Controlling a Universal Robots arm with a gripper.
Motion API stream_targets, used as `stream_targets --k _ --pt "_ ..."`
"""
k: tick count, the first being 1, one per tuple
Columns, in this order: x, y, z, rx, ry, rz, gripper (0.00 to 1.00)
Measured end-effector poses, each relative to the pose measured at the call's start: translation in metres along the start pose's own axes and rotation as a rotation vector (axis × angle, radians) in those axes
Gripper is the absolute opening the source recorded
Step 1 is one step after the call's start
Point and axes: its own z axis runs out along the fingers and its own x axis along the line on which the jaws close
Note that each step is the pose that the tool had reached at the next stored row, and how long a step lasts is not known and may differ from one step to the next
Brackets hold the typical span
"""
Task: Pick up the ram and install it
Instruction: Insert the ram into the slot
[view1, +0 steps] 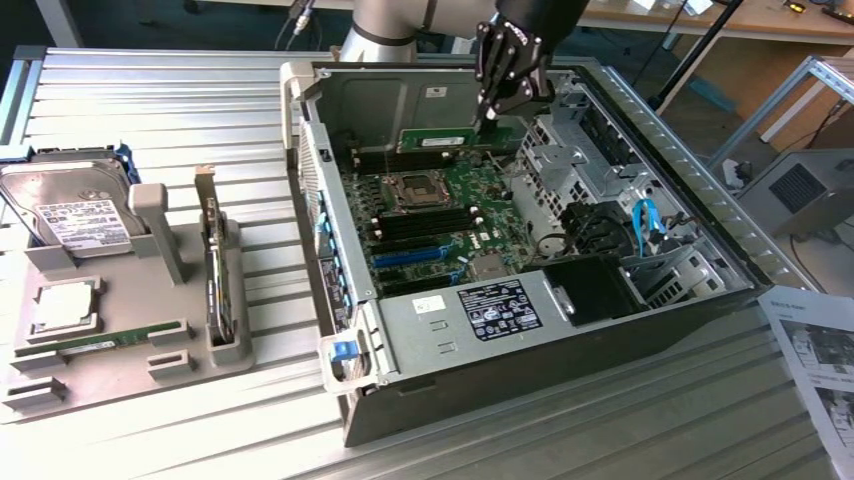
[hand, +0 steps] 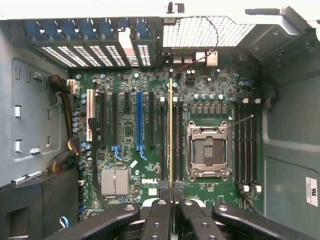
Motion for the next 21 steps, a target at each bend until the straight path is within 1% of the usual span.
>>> stream_targets --k 2,4,21 --pt "-0.003 0.0 0.0 0.0 0.0 0.0 0.12" --pt "-0.003 0.0 0.0004 0.0001 -0.0002 0.0 0.12" --pt "-0.003 -0.0019 0.0325 0.0001 0.0 0.0 0.12"
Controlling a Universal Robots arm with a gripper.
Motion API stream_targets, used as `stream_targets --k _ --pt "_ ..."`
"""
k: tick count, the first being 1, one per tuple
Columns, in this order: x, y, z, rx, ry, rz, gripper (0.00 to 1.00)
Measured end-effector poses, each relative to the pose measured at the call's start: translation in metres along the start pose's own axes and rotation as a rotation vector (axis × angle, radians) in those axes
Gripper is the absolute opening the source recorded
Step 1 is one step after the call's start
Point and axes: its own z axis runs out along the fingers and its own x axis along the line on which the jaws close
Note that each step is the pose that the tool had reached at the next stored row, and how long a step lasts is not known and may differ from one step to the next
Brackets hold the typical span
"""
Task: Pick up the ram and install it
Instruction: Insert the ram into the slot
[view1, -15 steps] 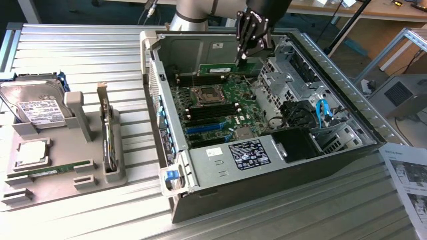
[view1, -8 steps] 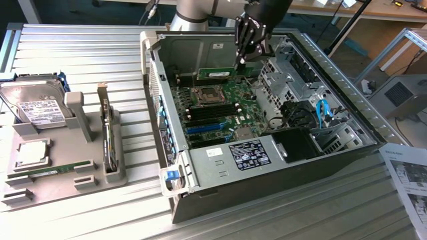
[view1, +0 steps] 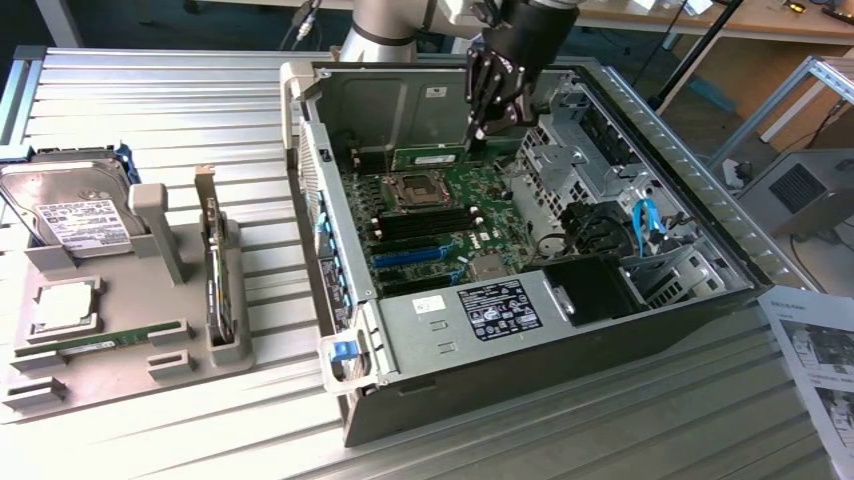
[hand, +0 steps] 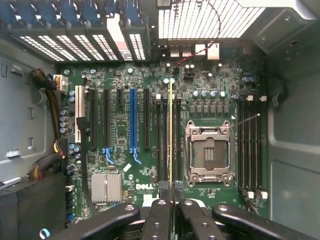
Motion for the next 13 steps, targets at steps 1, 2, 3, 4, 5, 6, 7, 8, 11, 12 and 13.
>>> stream_targets --k 1,2,3,4,5,6,7,8,11,12,13 --pt "0.0 -0.0002 0.0035 0.0 0.0 0.0 0.12" --pt "0.0 -0.0004 0.0066 0.0 0.0 0.0 0.12" --pt "0.0 -0.0005 0.0084 0.0 -0.0001 0.0 0.12" --pt "0.0 -0.0006 0.01 0.0 0.0 0.0 0.12" --pt "0.0 -0.0007 0.0117 0.0 0.0001 0.0 0.12" --pt "0.0 -0.0008 0.0135 0.0 0.0002 0.0 0.12" --pt "0.0 -0.0009 0.0155 0.0 0.0001 0.0 0.12" --pt "0.0 -0.001 0.0172 0.0001 0.0 0.0 0.12" --pt "0.0 -0.0013 0.0224 0.0001 0.0 0.0 0.12" --pt "0.0 -0.0014 0.0238 0.0002 0.0 0.0 0.12" --pt "0.0 -0.0015 0.0251 0.0002 0.0 0.0 0.12"
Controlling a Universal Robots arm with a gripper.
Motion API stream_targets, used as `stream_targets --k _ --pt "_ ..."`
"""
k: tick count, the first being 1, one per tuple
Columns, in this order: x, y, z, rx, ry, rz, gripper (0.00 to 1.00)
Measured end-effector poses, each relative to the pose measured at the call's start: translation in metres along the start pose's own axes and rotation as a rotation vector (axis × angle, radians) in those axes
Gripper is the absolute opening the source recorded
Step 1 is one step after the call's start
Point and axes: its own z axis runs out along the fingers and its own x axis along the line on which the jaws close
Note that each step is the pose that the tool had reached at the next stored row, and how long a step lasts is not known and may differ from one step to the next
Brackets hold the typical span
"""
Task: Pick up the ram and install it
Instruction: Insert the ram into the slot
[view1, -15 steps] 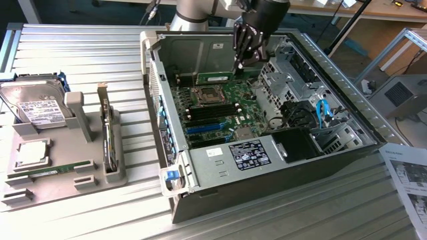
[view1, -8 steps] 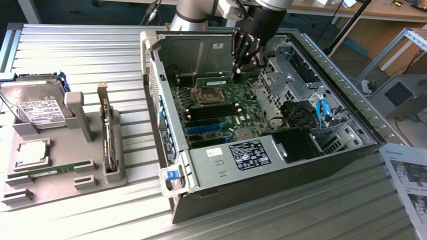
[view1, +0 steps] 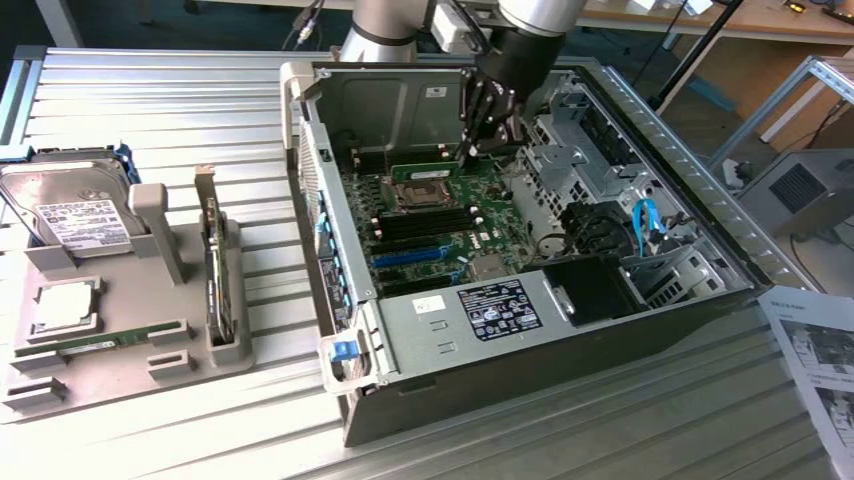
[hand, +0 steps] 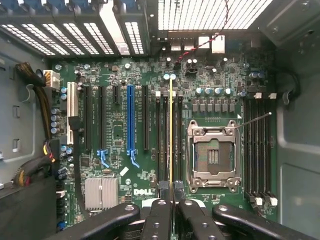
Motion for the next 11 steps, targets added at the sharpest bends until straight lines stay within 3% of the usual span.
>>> stream_targets --k 11 --pt "0.0 -0.0012 0.0199 0.0001 0.0 0.0 0.12"
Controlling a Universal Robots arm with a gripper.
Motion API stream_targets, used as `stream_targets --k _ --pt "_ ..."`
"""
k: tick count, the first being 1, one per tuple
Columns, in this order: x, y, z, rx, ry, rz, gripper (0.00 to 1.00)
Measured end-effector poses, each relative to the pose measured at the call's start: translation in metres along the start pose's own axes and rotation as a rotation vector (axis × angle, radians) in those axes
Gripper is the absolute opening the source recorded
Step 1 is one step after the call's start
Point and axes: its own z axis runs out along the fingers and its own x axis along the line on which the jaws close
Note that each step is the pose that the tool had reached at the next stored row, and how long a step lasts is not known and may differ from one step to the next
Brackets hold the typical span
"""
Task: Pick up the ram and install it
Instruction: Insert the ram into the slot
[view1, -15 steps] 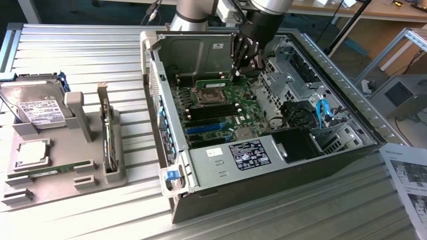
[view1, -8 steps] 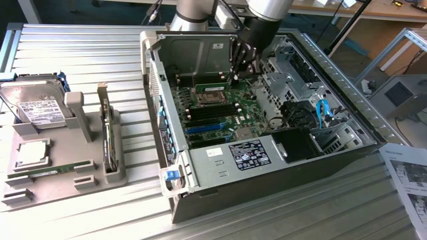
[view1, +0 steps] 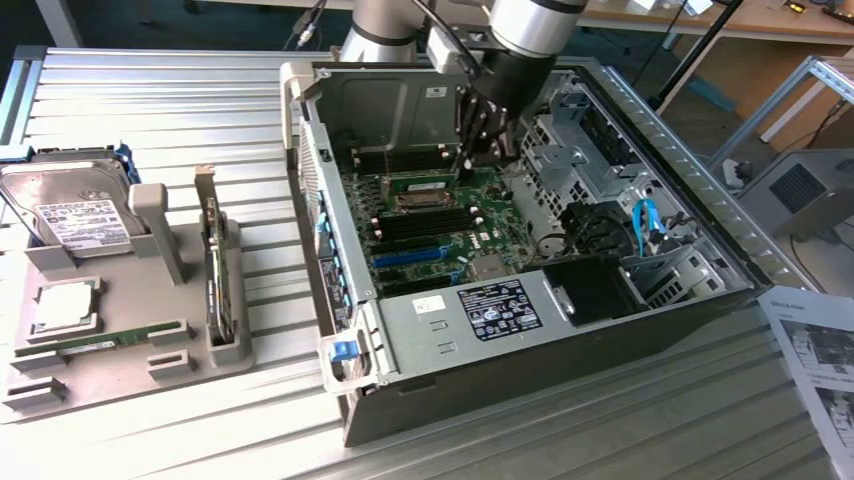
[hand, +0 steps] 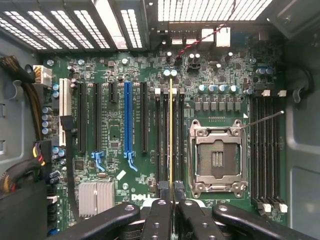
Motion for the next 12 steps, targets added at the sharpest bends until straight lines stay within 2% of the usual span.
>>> stream_targets --k 9,12 --pt "0.0 -0.0009 0.0157 0.0 0.0 0.0 0.12" --pt "0.0 -0.001 0.0171 0.0 0.0001 0.0 0.12"
